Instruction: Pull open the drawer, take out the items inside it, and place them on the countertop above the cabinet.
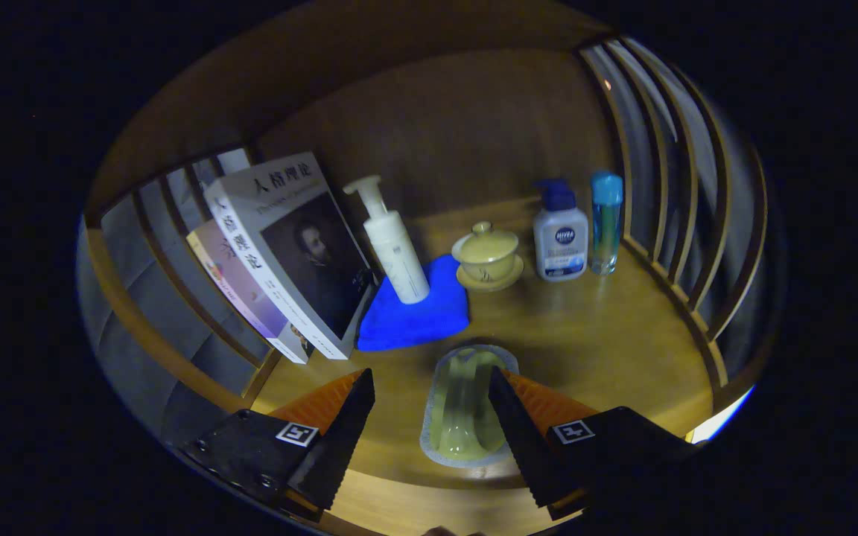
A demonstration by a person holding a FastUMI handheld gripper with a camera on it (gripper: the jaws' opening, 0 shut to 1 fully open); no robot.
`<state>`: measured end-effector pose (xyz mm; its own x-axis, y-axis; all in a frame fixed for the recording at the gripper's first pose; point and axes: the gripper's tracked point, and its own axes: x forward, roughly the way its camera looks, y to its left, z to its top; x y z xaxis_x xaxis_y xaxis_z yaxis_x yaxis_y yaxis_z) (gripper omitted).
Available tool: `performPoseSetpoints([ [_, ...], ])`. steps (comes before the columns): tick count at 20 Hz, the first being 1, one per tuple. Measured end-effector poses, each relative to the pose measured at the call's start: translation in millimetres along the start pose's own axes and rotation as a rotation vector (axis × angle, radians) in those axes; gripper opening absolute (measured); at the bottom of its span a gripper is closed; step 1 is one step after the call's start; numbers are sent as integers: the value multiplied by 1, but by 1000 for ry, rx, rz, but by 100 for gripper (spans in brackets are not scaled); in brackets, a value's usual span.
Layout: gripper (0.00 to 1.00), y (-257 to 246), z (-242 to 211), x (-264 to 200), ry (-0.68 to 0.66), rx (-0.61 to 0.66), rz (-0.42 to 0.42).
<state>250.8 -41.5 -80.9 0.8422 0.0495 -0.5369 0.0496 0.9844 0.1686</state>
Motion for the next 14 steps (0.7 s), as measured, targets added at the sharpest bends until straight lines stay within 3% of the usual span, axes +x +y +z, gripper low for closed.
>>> performPoseSetpoints([
  [1,98,2,2,-9,-41,-38,-7],
  [6,98,25,7,-62,-260,-141,-26],
  [14,98,52,-40,-159,-469,-259,-49],
])
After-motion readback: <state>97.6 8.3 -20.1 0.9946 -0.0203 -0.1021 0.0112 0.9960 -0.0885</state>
